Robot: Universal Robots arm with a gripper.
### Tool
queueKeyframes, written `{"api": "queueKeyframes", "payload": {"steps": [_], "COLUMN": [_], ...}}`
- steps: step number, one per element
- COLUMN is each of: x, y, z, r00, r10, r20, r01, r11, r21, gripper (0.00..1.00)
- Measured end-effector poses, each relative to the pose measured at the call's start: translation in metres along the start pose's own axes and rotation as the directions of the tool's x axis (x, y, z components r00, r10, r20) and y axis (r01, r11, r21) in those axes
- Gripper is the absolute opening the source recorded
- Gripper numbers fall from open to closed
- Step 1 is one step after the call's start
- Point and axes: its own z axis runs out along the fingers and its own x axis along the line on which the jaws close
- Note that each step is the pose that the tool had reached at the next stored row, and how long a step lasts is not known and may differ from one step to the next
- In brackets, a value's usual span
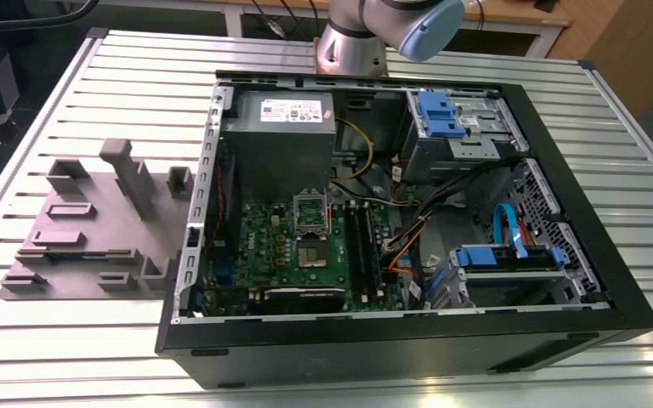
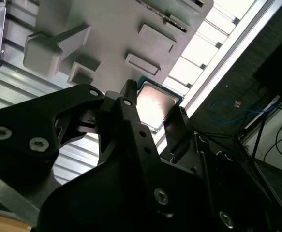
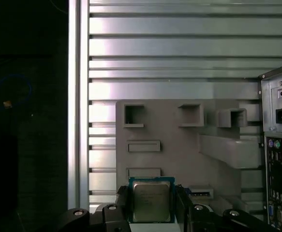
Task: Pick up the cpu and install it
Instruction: 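Pick up the cpu and move it towards the insertion slot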
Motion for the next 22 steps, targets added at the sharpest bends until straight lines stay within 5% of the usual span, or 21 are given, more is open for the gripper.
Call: {"api": "queueKeyframes", "payload": {"steps": [12,22], "x": [-0.0005,-0.0146], "y": [0.0002,0.0006], "z": [-0.0044,-0.0041], "r00": [1.0000,1.0000], "r10": [0.000,0.000], "r20": [-0.0002,-0.0001], "r01": [0.000,0.000], "r11": [1.0000,1.0000], "r21": [0.0001,0.0000], "gripper": [0.47,0.47]}}
